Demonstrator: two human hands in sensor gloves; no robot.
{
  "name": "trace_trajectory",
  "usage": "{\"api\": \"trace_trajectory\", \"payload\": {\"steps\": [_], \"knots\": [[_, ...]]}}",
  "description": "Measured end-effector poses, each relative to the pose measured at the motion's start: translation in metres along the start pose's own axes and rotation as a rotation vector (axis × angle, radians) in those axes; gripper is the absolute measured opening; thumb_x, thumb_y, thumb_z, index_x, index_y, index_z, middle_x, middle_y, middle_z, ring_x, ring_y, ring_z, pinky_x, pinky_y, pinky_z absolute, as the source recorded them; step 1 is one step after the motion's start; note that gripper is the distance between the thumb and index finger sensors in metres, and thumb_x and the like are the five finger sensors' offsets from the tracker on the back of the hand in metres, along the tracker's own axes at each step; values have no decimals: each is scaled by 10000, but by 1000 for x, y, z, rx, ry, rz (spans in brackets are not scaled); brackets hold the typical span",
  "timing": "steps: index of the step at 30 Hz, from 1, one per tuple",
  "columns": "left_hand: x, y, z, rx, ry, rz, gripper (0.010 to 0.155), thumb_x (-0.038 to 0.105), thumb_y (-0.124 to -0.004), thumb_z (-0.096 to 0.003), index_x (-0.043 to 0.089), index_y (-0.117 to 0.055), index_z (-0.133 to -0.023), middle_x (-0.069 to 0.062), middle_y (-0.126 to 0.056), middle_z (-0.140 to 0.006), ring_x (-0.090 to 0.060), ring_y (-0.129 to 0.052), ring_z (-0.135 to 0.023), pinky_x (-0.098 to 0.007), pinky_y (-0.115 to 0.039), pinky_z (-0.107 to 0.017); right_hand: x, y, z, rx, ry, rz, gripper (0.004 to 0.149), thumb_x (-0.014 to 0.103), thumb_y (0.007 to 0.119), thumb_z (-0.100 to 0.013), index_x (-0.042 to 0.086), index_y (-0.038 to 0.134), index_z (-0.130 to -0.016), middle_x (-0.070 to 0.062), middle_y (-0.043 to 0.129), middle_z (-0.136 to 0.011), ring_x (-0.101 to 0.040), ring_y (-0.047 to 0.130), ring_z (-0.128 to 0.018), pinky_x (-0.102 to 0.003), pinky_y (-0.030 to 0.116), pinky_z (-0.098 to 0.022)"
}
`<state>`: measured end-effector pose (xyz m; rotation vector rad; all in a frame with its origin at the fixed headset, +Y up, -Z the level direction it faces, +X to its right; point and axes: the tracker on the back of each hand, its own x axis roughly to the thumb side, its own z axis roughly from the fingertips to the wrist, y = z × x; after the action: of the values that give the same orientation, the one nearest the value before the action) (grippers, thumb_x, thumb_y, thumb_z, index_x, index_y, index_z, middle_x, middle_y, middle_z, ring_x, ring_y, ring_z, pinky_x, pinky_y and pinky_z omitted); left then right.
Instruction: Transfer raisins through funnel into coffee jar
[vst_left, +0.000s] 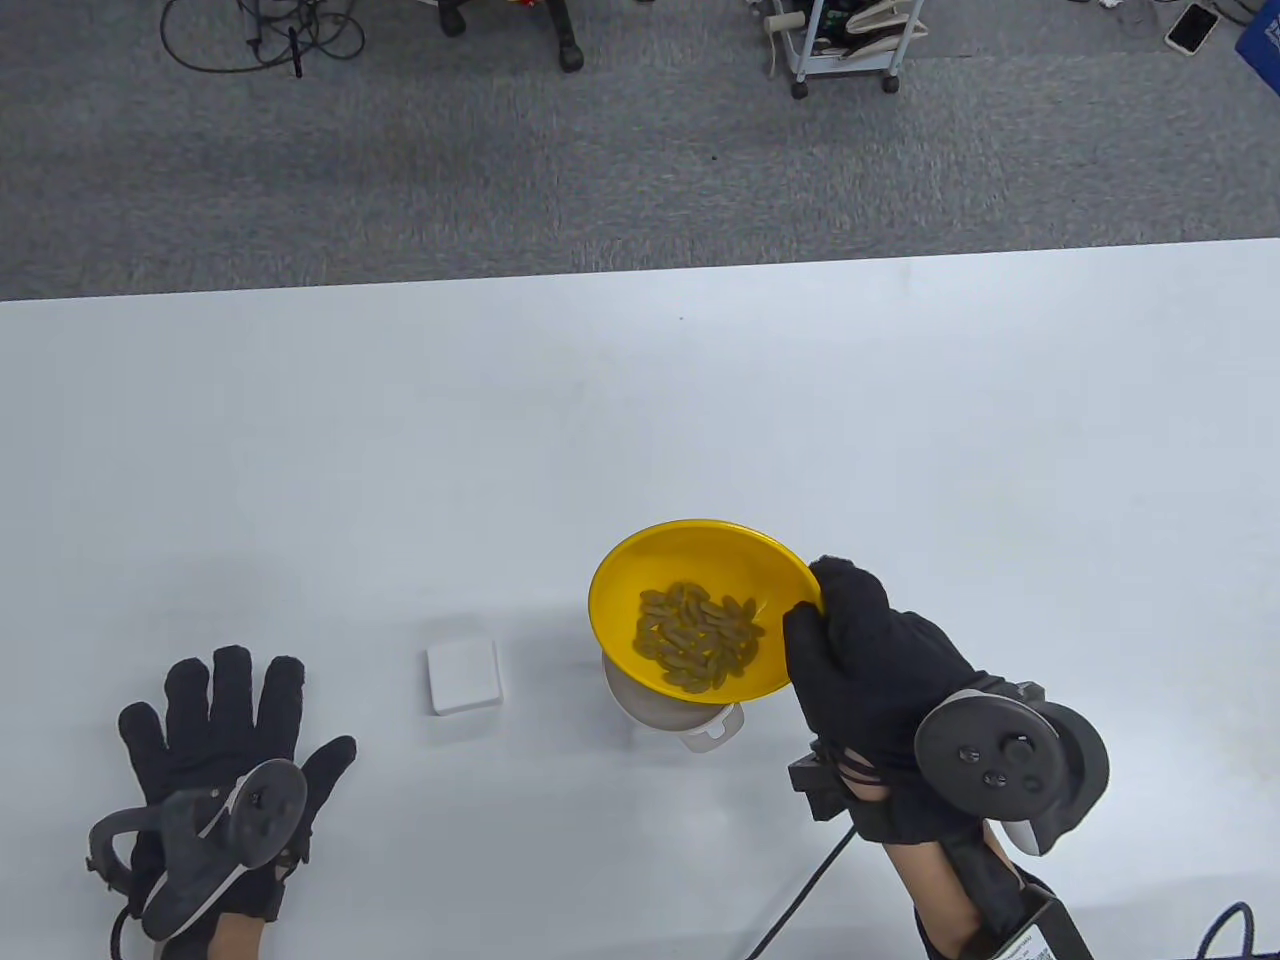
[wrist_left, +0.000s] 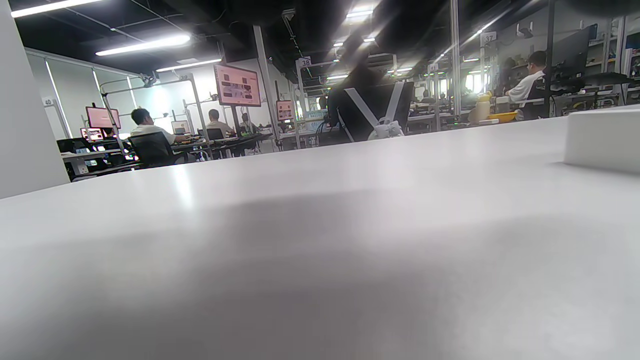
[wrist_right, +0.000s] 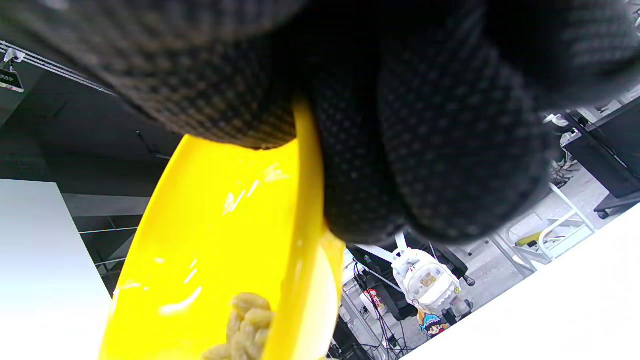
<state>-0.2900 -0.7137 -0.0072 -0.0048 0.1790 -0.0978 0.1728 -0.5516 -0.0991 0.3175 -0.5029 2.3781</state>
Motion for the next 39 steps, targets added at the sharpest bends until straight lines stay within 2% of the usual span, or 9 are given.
{"api": "trace_trajectory", "payload": {"steps": [39], "knots": [[3,0,-1,-4,-3,-14,862,812,-582,-371,400,-456,-1118,-28,-397,-1255,-428,-337,-1141,-730,-303,-768,7,8,7,-90,-95,13,468,339,962,-441,57,805,-779,-132,1107,-439,-313,1102,-249,-493,924,-252]]}}
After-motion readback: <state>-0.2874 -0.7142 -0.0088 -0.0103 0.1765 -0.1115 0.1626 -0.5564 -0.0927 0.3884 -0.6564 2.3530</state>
